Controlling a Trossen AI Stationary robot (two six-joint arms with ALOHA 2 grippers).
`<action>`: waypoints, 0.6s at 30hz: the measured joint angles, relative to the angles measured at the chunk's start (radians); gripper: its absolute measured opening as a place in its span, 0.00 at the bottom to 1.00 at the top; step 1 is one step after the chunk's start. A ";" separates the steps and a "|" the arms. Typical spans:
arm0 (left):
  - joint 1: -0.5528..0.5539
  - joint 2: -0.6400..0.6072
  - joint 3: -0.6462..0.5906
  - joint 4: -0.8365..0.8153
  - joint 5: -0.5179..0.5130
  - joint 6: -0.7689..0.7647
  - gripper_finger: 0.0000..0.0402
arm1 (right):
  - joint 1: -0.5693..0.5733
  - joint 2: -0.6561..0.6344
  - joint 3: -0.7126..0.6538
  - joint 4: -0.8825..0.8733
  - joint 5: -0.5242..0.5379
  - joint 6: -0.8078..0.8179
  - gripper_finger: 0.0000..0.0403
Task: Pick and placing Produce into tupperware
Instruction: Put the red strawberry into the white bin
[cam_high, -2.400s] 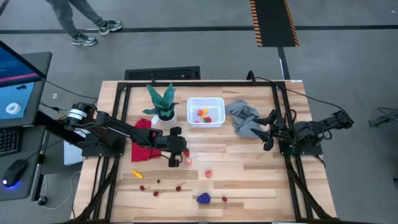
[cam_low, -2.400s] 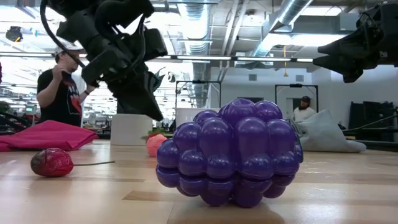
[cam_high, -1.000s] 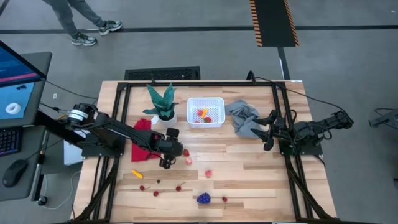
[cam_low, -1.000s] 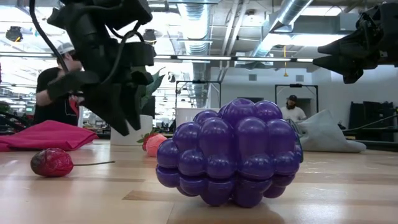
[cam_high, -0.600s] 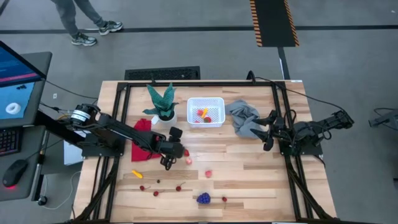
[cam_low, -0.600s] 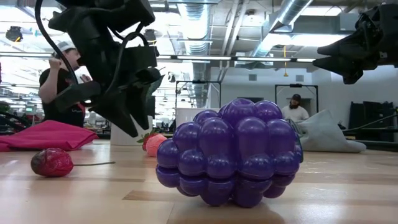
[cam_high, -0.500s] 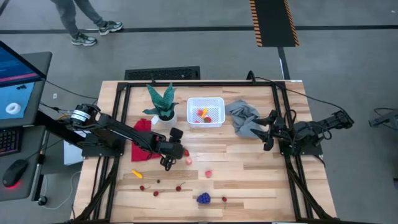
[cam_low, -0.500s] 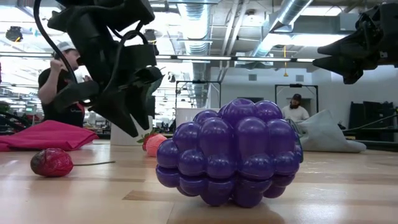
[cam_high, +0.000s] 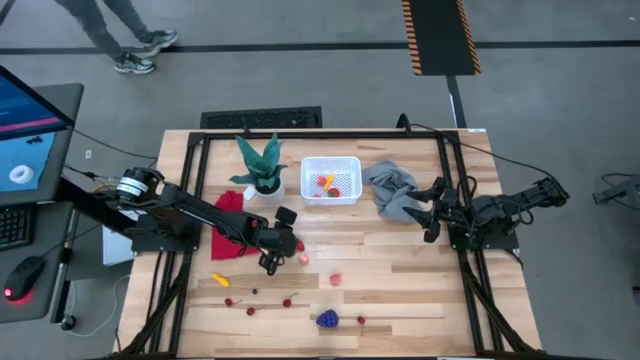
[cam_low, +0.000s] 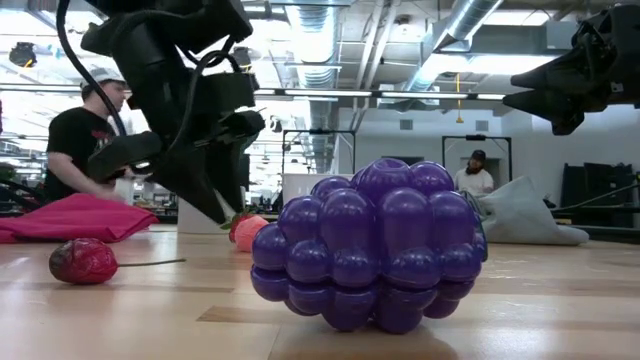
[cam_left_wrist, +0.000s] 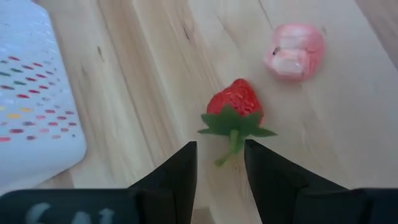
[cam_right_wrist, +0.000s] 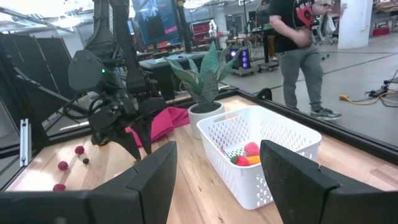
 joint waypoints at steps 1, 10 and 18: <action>0.000 0.003 0.000 -0.011 0.002 0.006 0.31 | 0.000 0.000 0.000 0.000 0.000 0.000 0.63; 0.000 0.081 0.003 0.032 0.005 0.006 0.30 | 0.000 0.001 0.000 -0.001 0.001 0.000 0.63; -0.003 0.092 0.053 -0.025 -0.008 -0.022 0.13 | 0.000 0.000 0.000 -0.001 0.001 0.000 0.63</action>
